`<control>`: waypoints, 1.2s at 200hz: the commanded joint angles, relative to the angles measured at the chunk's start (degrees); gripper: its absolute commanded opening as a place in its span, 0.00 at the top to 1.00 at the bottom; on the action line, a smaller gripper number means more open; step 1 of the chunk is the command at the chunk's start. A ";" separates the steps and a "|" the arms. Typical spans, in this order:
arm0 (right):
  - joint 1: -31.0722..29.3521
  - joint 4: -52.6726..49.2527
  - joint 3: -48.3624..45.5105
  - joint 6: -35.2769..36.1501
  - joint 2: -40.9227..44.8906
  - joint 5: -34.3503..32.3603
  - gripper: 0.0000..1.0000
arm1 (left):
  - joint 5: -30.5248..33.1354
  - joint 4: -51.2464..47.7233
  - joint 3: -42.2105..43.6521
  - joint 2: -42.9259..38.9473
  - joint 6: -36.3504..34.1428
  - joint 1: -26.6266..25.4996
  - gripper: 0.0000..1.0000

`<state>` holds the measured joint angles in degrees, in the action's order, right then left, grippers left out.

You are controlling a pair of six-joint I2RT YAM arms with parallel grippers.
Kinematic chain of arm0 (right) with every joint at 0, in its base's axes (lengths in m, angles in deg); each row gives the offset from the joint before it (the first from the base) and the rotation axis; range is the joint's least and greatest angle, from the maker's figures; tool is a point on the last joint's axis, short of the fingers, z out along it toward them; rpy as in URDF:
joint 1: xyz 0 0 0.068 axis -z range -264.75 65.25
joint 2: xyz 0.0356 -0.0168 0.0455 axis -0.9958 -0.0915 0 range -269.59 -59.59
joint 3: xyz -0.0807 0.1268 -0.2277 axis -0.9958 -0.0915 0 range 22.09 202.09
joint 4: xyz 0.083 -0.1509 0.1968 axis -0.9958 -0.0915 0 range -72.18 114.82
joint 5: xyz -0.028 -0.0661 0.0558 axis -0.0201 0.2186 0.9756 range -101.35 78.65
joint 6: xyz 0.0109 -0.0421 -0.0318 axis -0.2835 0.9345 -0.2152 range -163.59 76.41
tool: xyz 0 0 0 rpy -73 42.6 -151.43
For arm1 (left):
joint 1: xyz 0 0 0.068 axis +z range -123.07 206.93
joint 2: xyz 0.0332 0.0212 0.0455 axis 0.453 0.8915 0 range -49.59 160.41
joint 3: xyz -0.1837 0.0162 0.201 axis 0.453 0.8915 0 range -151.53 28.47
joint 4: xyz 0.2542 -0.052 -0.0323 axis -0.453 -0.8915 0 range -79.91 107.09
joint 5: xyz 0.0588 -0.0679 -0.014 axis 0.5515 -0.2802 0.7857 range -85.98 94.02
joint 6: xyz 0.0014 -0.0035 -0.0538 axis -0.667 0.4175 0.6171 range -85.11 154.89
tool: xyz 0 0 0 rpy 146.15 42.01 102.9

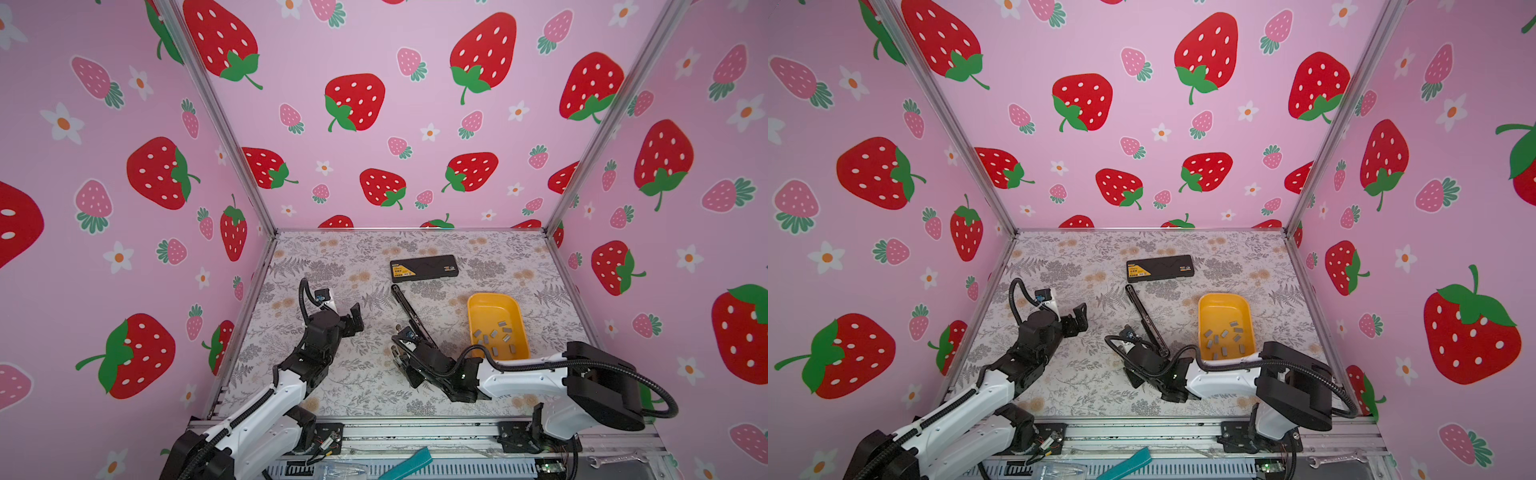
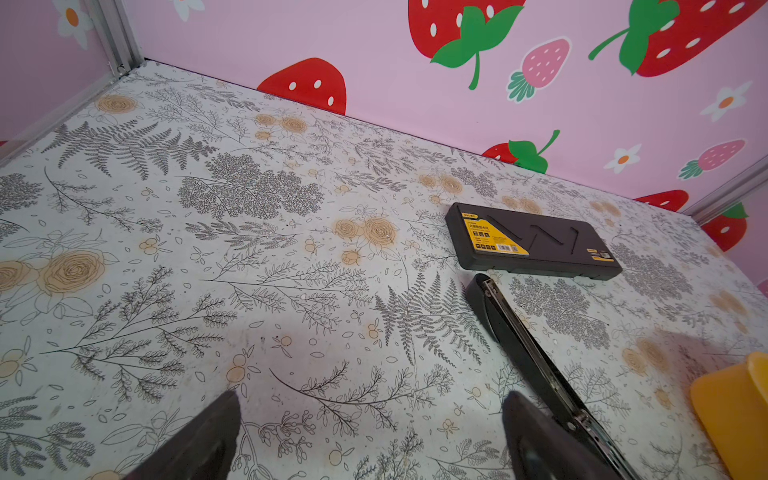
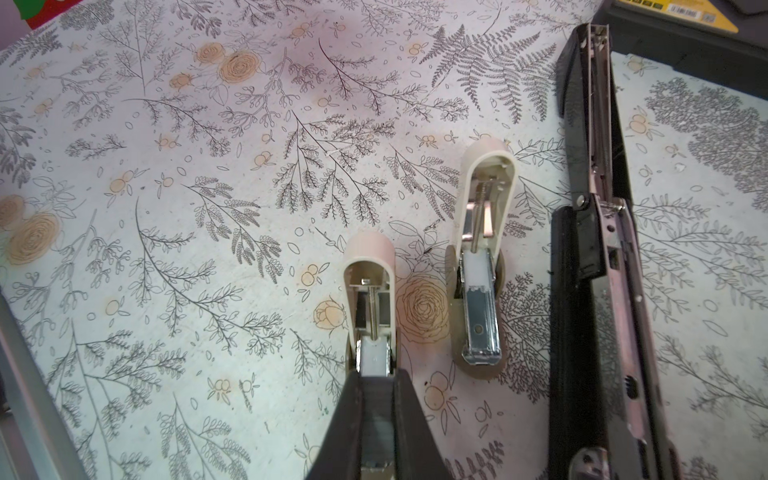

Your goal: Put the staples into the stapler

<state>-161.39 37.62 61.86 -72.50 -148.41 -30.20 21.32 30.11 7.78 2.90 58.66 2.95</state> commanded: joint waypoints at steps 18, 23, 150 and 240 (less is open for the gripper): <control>-0.44 -0.14 2.52 -0.53 -3.13 0.44 0.90 | 0.10 0.08 -1.30 -0.63 -0.52 0.26 0.01; -0.44 -0.23 2.59 -0.49 -3.35 0.44 0.90 | 0.12 0.08 -1.24 -0.63 -0.52 0.26 0.01; -1.05 0.83 1.80 -2.13 -5.20 0.44 0.91 | -0.36 0.26 -1.28 -0.63 -0.48 0.27 0.01; -1.03 0.56 1.73 -2.26 -6.12 -0.52 0.91 | -0.53 0.26 -1.29 -0.46 -0.39 0.30 0.01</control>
<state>-162.00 37.68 63.17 -73.76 -153.87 -29.72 20.90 30.11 7.78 2.90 58.44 2.95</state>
